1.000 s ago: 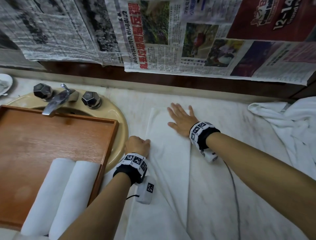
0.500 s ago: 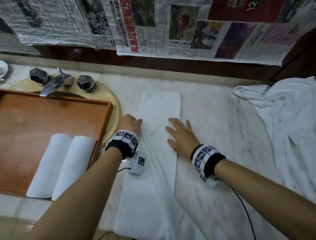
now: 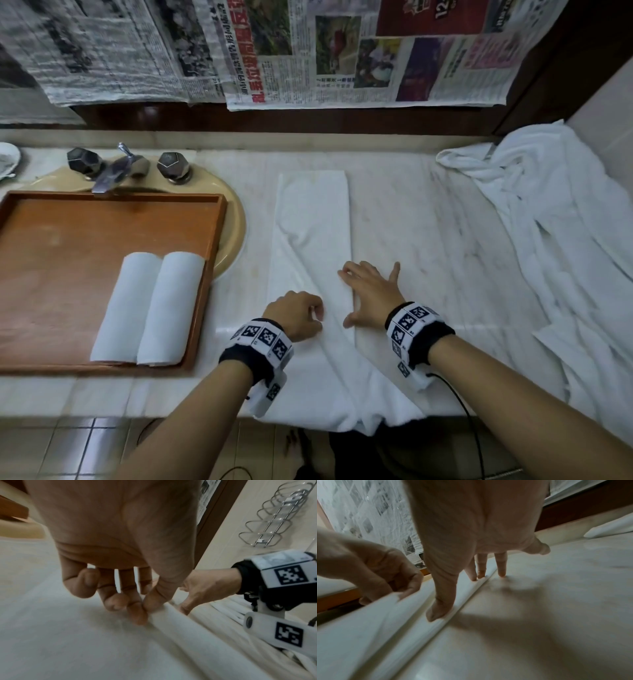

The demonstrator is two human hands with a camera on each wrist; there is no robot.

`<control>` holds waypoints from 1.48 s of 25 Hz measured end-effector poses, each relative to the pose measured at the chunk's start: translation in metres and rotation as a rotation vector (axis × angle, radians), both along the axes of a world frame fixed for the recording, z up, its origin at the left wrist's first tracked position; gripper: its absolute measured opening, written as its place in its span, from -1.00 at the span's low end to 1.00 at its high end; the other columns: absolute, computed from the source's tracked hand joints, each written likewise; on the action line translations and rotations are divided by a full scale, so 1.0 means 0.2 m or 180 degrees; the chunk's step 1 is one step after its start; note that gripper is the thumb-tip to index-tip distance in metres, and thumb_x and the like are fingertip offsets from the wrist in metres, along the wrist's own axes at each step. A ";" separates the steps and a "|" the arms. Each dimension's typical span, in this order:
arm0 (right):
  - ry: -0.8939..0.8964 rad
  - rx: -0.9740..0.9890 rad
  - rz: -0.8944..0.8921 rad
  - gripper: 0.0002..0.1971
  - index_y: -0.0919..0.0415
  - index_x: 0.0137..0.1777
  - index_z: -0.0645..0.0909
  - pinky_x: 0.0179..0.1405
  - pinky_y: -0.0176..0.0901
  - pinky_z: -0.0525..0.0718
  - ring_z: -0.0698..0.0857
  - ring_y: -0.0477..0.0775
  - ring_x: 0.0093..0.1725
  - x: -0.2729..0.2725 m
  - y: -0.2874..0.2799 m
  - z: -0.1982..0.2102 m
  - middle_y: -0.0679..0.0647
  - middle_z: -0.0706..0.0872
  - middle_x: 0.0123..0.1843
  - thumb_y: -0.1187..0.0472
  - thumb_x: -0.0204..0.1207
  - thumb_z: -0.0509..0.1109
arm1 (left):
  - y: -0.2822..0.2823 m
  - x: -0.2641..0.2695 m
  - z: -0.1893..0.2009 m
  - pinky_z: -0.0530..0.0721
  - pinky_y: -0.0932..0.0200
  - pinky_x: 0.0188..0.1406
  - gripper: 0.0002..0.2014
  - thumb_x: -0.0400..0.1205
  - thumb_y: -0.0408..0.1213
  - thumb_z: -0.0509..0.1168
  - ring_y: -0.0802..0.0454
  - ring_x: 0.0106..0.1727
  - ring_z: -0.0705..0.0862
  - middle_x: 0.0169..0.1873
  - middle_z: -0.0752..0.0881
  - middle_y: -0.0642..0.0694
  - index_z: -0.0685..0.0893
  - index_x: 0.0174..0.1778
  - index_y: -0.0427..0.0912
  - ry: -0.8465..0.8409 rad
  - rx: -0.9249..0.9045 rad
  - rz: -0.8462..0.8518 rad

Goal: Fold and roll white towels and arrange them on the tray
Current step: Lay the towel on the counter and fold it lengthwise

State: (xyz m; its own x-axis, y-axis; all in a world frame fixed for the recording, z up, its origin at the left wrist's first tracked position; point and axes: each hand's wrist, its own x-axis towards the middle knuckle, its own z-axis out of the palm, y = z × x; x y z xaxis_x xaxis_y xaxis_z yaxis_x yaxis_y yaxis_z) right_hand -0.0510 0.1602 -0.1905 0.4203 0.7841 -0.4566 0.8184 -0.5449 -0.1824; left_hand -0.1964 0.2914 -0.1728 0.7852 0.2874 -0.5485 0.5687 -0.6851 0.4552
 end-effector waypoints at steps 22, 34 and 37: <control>0.0429 -0.0360 -0.0417 0.11 -0.15 0.71 -0.12 0.40 0.76 -0.01 -0.21 -0.02 0.68 -0.22 -0.15 0.02 -0.17 -0.19 0.70 -0.26 0.28 0.51 | -0.17 -0.50 -0.02 0.72 0.08 -0.01 -0.76 0.39 -0.32 0.23 0.15 -0.21 0.75 -0.36 0.79 0.11 0.77 -0.23 0.06 -0.0444 -0.0935 -0.0404; 0.0481 -0.0568 -0.0457 0.28 -0.15 0.69 -0.31 0.41 0.74 -0.06 -0.35 -0.01 0.68 -0.25 -0.15 -0.03 -0.14 -0.38 0.70 -0.19 0.25 0.64 | -0.13 -0.69 -0.04 0.77 0.08 -0.04 -0.87 0.40 -0.32 0.43 0.09 -0.18 0.76 -0.34 0.81 0.04 0.83 -0.32 0.03 0.0018 -0.0972 0.0013; 0.0487 -0.0578 -0.0481 0.28 -0.15 0.69 -0.31 0.41 0.74 -0.05 -0.35 -0.01 0.68 -0.25 -0.15 -0.02 -0.14 -0.38 0.70 -0.17 0.25 0.64 | -0.14 -0.72 -0.05 0.72 0.29 -0.10 -0.88 0.50 -0.25 0.41 0.22 -0.19 0.75 -0.33 0.82 0.11 0.86 -0.27 0.00 -0.0032 -0.1006 0.0166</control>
State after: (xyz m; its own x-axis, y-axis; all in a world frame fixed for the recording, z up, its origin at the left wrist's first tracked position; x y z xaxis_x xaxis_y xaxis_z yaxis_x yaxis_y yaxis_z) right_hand -0.1018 0.1307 -0.1949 0.4415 0.6174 -0.6511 0.6959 -0.6936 -0.1859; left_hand -0.3397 0.2644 -0.1829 0.7797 0.1439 -0.6093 0.5937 -0.4789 0.6467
